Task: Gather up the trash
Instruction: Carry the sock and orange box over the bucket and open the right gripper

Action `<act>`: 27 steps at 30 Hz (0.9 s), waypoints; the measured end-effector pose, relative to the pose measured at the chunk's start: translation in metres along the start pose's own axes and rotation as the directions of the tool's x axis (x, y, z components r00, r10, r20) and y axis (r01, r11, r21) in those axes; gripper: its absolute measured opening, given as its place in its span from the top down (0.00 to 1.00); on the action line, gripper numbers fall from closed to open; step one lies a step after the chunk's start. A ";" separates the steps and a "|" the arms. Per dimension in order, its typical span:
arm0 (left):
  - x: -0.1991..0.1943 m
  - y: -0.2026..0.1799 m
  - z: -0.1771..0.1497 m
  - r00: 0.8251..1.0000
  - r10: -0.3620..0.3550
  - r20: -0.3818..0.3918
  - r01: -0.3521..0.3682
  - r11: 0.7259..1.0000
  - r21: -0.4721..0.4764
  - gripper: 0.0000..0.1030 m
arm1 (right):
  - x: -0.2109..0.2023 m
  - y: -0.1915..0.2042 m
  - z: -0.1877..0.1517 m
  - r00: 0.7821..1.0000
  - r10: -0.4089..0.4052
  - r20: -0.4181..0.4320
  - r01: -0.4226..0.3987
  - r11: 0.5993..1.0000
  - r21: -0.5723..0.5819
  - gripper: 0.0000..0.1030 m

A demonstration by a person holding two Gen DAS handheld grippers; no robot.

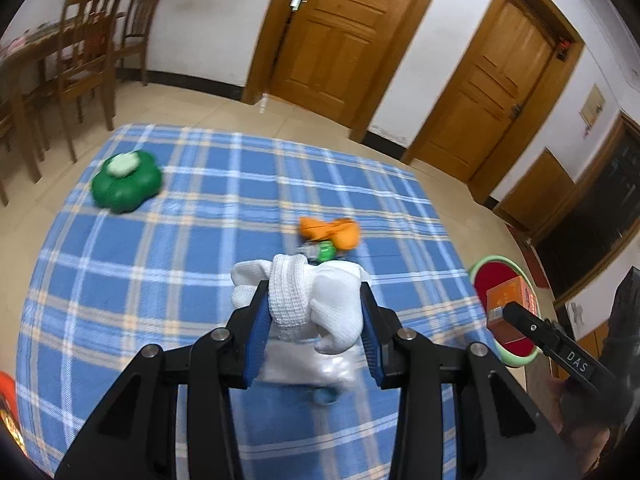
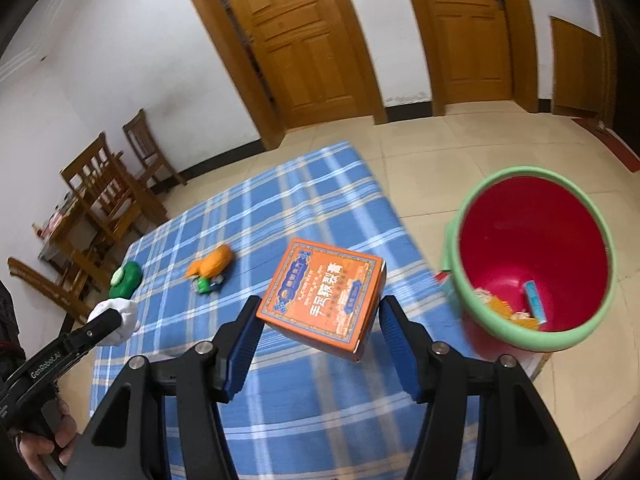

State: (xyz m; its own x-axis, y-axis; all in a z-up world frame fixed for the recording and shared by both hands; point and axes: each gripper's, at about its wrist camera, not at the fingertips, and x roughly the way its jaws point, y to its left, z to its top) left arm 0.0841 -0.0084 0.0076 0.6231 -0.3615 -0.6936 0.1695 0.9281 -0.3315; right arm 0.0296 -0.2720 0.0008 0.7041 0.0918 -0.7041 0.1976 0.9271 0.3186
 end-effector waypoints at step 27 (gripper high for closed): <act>0.058 -0.175 0.014 0.977 -0.169 -0.127 0.198 0.939 0.280 0.60 | -0.031 -0.158 0.007 0.980 -0.186 0.066 0.161 0.947 0.278 0.39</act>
State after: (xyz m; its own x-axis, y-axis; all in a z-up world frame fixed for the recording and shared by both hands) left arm 0.1007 -0.1901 0.0341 0.4836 -0.5212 -0.7032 0.4965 0.8250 -0.2700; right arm -0.0191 -0.4238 -0.0234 0.6983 -0.1063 -0.7079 0.4902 0.7917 0.3646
